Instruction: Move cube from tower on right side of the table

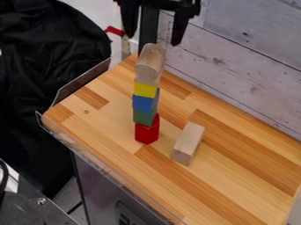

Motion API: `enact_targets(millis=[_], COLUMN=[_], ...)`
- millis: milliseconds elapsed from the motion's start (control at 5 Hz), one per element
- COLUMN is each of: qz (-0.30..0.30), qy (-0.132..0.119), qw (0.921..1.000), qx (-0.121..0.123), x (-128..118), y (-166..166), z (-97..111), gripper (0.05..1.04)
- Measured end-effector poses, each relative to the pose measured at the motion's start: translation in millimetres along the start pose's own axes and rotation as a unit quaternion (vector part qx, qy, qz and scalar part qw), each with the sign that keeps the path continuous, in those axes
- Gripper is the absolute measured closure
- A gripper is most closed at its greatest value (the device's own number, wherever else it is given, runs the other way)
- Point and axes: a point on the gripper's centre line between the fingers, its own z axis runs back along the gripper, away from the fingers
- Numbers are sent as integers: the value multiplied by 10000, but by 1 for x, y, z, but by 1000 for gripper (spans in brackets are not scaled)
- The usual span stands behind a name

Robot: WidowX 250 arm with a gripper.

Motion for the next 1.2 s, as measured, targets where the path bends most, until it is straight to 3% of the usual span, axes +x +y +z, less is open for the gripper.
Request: enact_targets(millis=[800, 1000, 1200], qz=[156, 204, 205], qy=[114, 174, 314], qw=[9998, 9995, 9991], qx=[-61, -156, -177], x=[2, 3, 5], y=[8, 8, 8], z=[-21, -28, -37], gripper=[83, 130, 410])
